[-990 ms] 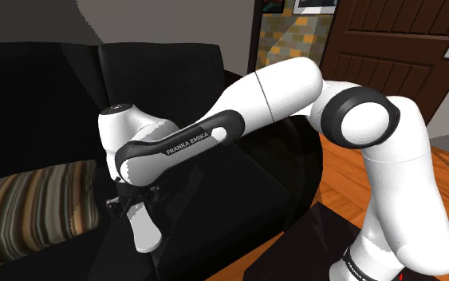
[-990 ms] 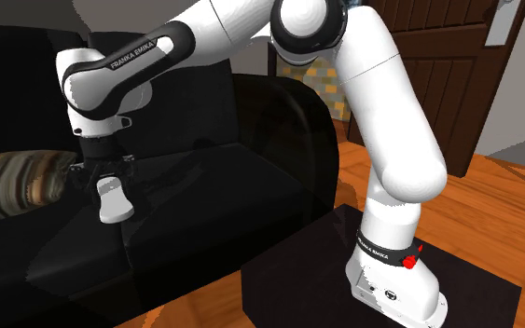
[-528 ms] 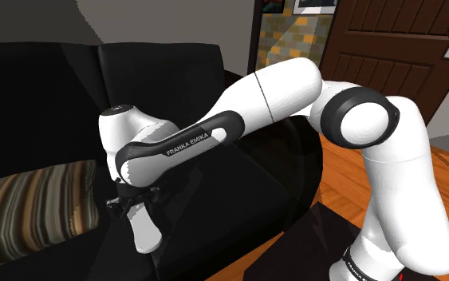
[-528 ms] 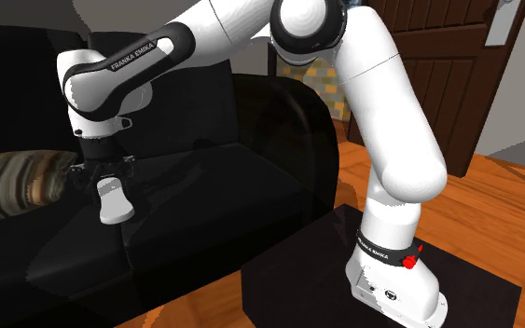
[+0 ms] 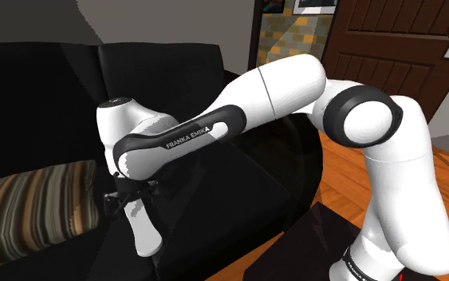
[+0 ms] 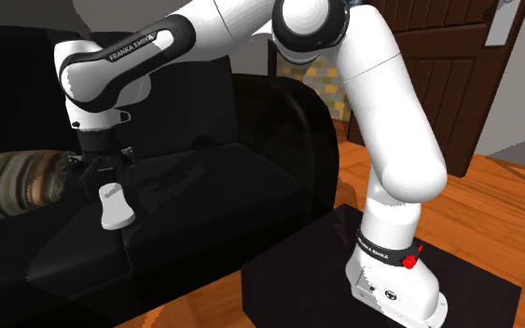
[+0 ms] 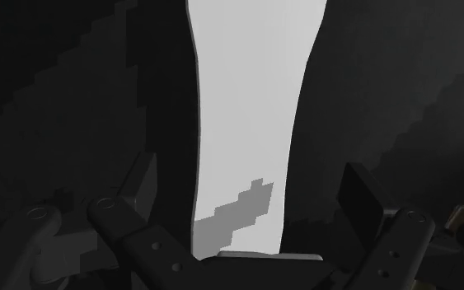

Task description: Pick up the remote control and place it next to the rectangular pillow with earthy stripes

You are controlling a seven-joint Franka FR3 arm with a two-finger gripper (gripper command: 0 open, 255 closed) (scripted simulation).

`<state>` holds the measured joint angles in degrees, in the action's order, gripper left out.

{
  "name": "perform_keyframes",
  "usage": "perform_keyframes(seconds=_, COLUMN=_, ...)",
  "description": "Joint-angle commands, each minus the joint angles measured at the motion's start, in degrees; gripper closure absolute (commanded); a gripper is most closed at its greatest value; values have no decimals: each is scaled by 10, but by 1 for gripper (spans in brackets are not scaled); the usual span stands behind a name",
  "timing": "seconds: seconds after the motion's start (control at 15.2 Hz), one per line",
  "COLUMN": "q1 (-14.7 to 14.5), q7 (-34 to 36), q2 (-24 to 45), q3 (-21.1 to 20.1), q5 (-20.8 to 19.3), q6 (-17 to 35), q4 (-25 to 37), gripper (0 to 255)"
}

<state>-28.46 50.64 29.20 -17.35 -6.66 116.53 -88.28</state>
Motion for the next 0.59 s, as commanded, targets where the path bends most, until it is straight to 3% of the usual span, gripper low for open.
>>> perform_keyframes(seconds=0.0, q1=2, q7=-3, q2=-12, q3=-2, q5=4, q6=-27, q4=15, gripper=0)
perform_keyframes(seconds=0.53, q1=2, q7=-4, q2=-16, q3=-3, q5=5, q6=-40, q4=24, gripper=0)
